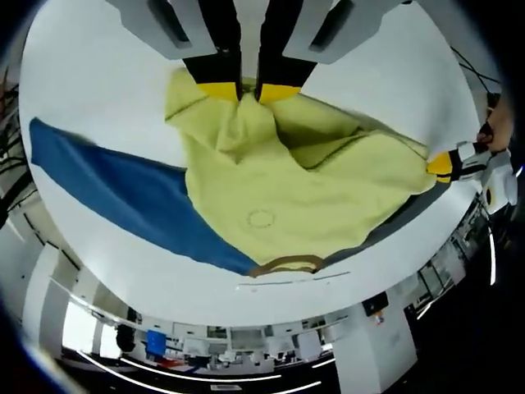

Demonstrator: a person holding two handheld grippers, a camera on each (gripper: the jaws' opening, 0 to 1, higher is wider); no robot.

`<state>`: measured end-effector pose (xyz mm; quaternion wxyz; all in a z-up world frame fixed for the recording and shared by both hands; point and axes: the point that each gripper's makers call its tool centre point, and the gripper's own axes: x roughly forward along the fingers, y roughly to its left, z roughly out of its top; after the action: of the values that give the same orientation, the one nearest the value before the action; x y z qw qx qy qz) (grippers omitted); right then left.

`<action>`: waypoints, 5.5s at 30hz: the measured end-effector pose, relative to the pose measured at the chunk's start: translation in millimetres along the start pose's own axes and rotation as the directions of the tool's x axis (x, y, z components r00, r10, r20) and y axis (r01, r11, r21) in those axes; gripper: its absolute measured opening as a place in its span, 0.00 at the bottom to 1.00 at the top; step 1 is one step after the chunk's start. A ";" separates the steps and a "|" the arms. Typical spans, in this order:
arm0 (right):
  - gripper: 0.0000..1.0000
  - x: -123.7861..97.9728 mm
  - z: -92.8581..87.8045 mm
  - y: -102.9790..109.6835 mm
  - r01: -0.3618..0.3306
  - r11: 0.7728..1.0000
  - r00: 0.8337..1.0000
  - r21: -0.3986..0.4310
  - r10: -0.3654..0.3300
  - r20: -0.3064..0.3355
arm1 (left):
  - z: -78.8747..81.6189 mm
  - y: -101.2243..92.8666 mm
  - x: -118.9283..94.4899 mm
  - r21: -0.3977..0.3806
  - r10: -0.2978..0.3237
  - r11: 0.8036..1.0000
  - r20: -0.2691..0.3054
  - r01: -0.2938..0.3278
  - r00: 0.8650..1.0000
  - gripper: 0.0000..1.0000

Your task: Fold the garment on the visible template until the final outline fits inside the template.

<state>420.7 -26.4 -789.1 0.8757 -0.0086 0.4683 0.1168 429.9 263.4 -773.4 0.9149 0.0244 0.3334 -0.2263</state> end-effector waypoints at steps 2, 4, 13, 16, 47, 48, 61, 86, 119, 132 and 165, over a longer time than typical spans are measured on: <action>0.01 -5.0 1.5 -1.1 -0.003 1.000 1.000 -0.009 0.003 0.008 | 2.0 -1.3 -2.6 0.002 -0.001 1.000 0.004 0.001 1.000 0.02; 0.01 -9.5 2.2 -3.2 -0.006 1.000 1.000 -0.020 0.006 0.011 | 4.4 -3.2 -5.8 0.003 -0.004 1.000 0.010 0.004 1.000 0.02; 0.01 -32.8 -0.6 -12.1 -0.033 0.994 0.999 -0.104 0.034 0.013 | 10.9 -11.0 -22.3 -0.005 -0.019 1.000 0.023 0.019 1.000 0.01; 0.00 -40.5 -3.3 -14.9 -0.045 0.993 0.999 -0.113 0.046 0.009 | 10.8 -14.7 -30.0 -0.018 -0.029 0.999 0.021 0.029 0.999 0.01; 0.00 -108.1 -68.4 -16.8 -0.169 0.956 0.985 -0.239 0.155 -0.079 | -41.6 -62.0 -110.4 -0.167 -0.085 0.983 -0.065 0.073 0.994 0.01; 0.00 -109.6 -70.4 -17.0 -0.172 0.953 0.984 -0.251 0.157 -0.080 | -44.2 -63.5 -111.4 -0.168 -0.084 0.983 -0.066 0.072 0.994 0.01; 0.00 -103.8 -104.6 -11.4 -0.212 0.931 0.976 -0.296 0.186 -0.116 | -75.6 -70.2 -118.2 -0.226 -0.076 0.973 -0.114 0.049 0.991 0.01; 0.01 -94.2 -151.7 -18.2 -0.266 0.899 0.955 -0.348 0.195 -0.225 | -130.2 -61.1 -109.7 -0.163 -0.033 0.987 -0.255 -0.009 0.966 0.03; 0.84 -111.3 -67.0 -64.3 -0.218 0.965 0.963 -0.144 0.237 0.129 | -67.0 -63.6 -115.5 -0.025 -0.051 0.998 0.041 0.052 0.998 0.67; 0.95 -109.0 -25.1 -144.2 -0.064 0.995 0.956 -0.075 0.083 0.283 | -30.2 -81.0 -118.5 0.057 -0.118 0.992 0.190 0.109 0.975 0.85; 0.29 -63.9 -17.3 -277.7 0.203 0.948 0.928 0.245 -0.267 0.261 | -33.8 -82.6 -110.8 0.118 -0.116 0.988 0.156 0.098 0.981 0.97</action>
<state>431.5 -311.2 -772.4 0.9384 0.0466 0.3400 -0.0405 299.3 240.1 -722.1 0.9228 0.0383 0.2455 -0.2946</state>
